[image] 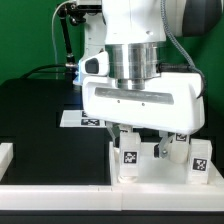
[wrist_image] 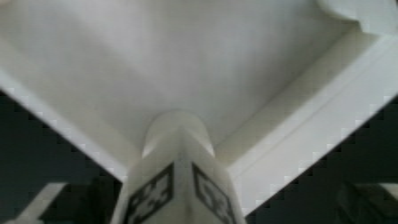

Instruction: Assemble square table

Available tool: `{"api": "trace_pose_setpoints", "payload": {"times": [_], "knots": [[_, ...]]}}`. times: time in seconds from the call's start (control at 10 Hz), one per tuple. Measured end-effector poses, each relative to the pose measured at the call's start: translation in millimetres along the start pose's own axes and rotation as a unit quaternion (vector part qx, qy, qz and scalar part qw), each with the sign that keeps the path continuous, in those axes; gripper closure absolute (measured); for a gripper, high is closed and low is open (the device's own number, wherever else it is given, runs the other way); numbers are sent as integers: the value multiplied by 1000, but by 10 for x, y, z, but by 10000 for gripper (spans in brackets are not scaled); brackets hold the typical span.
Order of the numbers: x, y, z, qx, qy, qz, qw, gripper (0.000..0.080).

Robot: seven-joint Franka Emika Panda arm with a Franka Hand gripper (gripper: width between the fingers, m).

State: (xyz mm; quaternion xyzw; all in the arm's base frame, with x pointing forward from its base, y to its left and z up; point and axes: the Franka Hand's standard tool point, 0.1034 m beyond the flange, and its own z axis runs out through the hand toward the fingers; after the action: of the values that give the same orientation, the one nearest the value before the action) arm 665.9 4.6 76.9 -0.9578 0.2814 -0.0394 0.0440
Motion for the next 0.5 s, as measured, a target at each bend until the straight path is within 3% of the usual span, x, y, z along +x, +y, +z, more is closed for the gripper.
{"api": "trace_pose_setpoints", "payload": {"times": [0.1, 0.3, 0.5], "knots": [[25, 6, -33, -7, -8, -94, 996, 150], [40, 10, -41, -5, -7, -76, 997, 150], [39, 9, -39, -5, -8, -51, 999, 421]]}}
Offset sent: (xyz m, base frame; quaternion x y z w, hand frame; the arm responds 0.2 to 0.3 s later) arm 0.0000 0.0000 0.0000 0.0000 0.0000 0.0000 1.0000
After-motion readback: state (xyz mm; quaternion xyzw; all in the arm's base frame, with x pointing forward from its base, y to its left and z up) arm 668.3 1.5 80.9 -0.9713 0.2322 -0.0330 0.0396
